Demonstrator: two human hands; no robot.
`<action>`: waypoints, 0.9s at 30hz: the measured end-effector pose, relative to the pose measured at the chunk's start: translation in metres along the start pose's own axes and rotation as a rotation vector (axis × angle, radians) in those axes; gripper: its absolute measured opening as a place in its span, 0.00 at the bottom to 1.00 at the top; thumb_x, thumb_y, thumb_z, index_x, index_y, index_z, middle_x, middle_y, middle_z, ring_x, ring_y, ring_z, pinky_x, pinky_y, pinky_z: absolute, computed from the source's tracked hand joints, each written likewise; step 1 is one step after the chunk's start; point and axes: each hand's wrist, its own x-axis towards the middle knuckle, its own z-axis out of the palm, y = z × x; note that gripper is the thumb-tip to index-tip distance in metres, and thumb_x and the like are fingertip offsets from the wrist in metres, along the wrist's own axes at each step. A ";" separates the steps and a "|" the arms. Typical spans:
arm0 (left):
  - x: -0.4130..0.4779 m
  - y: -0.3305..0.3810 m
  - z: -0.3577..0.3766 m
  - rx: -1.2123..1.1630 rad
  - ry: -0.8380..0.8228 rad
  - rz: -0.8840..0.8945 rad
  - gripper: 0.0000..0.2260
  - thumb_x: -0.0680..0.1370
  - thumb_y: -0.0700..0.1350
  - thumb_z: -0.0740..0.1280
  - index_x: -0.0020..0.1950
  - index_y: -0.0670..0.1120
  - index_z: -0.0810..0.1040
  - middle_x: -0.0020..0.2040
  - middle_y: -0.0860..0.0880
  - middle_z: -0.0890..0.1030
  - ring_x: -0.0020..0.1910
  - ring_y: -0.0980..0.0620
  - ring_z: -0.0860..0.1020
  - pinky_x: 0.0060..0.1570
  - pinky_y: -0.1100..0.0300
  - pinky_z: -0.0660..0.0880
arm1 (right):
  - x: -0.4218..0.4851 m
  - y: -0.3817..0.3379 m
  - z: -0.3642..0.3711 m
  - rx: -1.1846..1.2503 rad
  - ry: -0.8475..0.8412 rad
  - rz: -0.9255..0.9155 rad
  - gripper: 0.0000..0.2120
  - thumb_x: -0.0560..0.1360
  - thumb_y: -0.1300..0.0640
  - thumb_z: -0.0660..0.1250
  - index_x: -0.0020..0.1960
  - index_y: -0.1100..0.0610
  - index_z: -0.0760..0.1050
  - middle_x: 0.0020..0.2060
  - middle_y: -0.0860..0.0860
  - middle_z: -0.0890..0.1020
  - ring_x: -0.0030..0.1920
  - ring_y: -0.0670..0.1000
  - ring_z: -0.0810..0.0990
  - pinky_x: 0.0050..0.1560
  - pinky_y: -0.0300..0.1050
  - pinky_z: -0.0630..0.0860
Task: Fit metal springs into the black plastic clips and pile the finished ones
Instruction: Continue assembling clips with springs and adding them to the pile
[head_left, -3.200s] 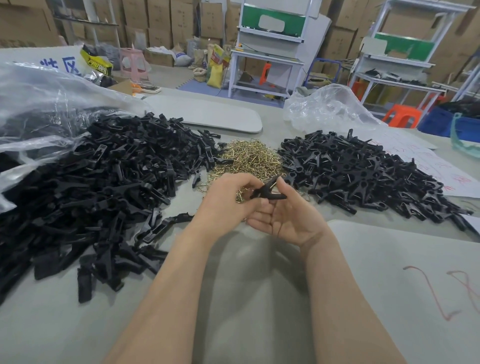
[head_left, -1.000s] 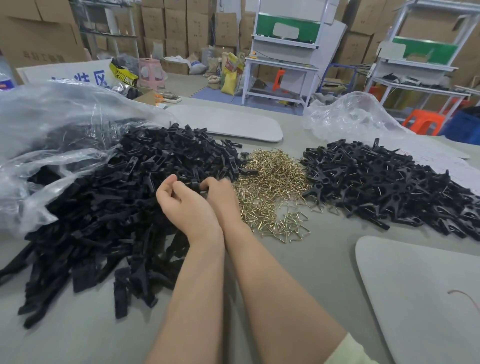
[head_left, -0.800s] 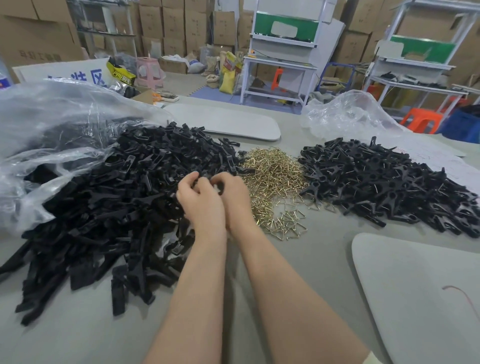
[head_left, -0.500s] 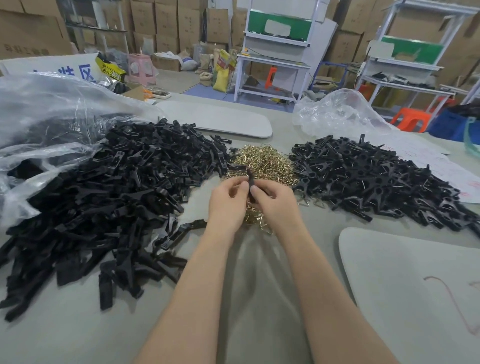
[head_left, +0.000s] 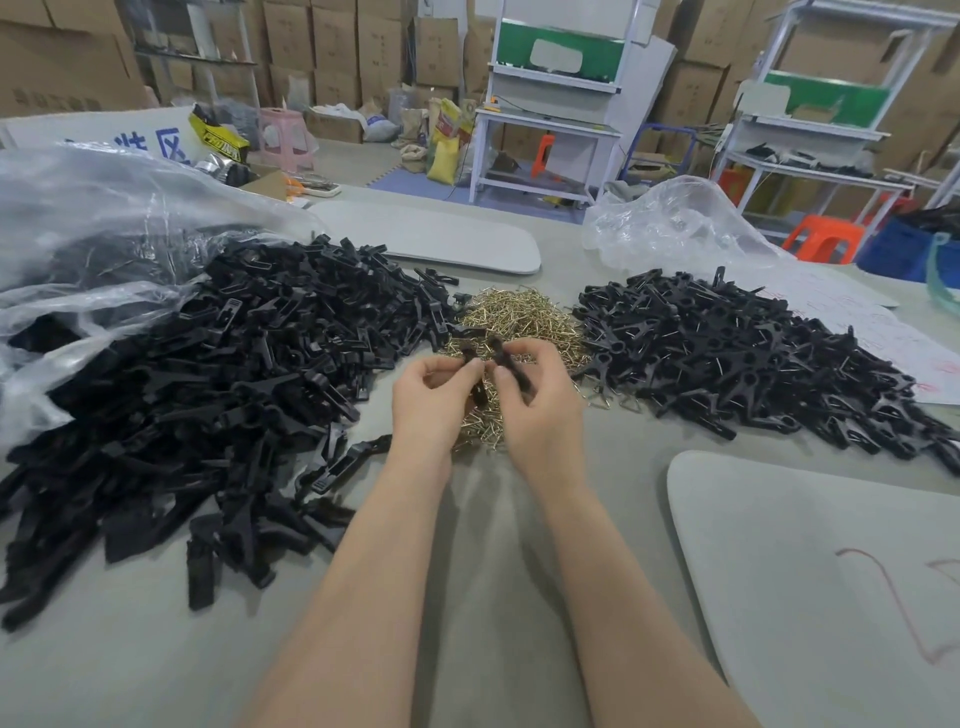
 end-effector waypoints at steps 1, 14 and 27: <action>-0.001 0.001 0.000 -0.061 -0.020 -0.014 0.05 0.75 0.41 0.71 0.42 0.45 0.75 0.39 0.48 0.78 0.37 0.53 0.76 0.43 0.60 0.76 | -0.002 0.001 0.003 -0.012 -0.003 -0.015 0.09 0.77 0.63 0.64 0.55 0.54 0.74 0.45 0.50 0.83 0.47 0.47 0.82 0.51 0.46 0.78; -0.003 0.006 0.003 -0.355 -0.137 -0.120 0.03 0.78 0.35 0.65 0.51 0.38 0.76 0.42 0.46 0.79 0.35 0.56 0.76 0.37 0.70 0.78 | -0.001 0.001 0.004 0.045 0.080 0.003 0.08 0.75 0.66 0.65 0.53 0.59 0.77 0.43 0.47 0.82 0.46 0.42 0.80 0.52 0.39 0.77; -0.003 0.002 0.001 -0.140 -0.117 -0.020 0.06 0.79 0.41 0.66 0.43 0.45 0.80 0.36 0.50 0.81 0.35 0.56 0.77 0.38 0.68 0.77 | 0.001 -0.002 0.002 0.045 0.032 -0.015 0.09 0.77 0.66 0.62 0.52 0.58 0.79 0.44 0.49 0.83 0.46 0.47 0.82 0.52 0.49 0.78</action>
